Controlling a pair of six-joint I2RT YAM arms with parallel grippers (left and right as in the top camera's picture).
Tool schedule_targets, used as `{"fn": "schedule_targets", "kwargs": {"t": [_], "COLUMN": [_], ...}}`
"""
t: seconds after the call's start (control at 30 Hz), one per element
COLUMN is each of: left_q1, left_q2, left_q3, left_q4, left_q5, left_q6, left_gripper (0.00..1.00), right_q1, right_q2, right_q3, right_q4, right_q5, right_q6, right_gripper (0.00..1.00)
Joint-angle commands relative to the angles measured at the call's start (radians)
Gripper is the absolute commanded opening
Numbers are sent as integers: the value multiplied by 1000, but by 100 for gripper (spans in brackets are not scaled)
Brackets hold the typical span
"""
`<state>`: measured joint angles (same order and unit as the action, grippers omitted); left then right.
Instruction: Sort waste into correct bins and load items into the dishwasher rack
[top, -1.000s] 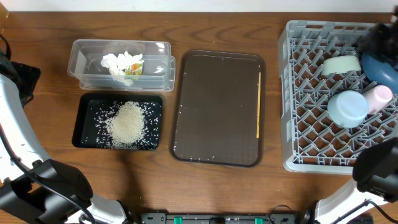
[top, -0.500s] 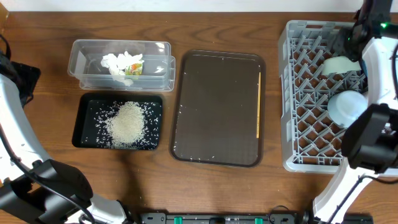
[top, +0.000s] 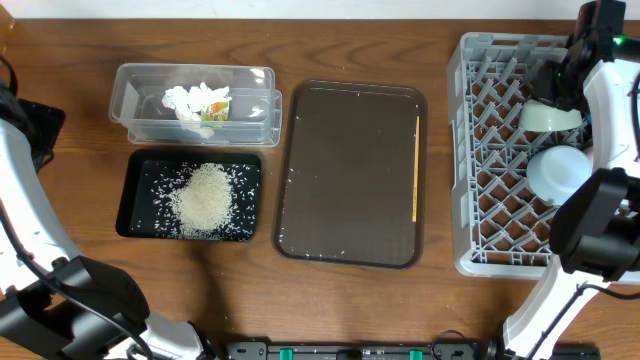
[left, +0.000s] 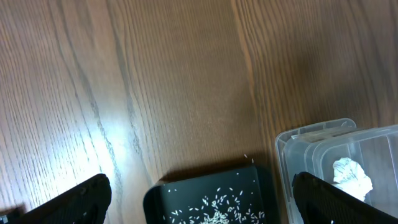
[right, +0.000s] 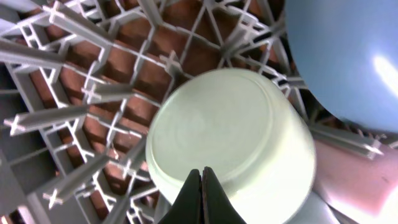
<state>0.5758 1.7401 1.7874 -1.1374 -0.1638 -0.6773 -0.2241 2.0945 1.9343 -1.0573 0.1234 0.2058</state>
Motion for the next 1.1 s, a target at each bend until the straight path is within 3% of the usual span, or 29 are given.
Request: {"fn": "schedule_targets", "kwargs": {"t": [0.0,0.27,0.7,1.07], "left_q1": [3,3,4,4], "left_q2": [5,5,5,5], "left_q3": [2,2,2,2], "left_q4": [-3,-3,-3,-3], "left_q5": [-6,-6,-6,-6], "left_q6": [2,3,2,3], "left_gripper": [95,95,95,95], "right_q1": [-6,-6,-6,-13], "right_q2": [-48,-48,-39,31], "right_q3": [-1,-1,-1,-1], "right_q4": [-24,-89,110,38], "right_q5": [73,109,4,11], "right_q6": [30,37,37,-4], "right_gripper": [1,1,2,1]}}
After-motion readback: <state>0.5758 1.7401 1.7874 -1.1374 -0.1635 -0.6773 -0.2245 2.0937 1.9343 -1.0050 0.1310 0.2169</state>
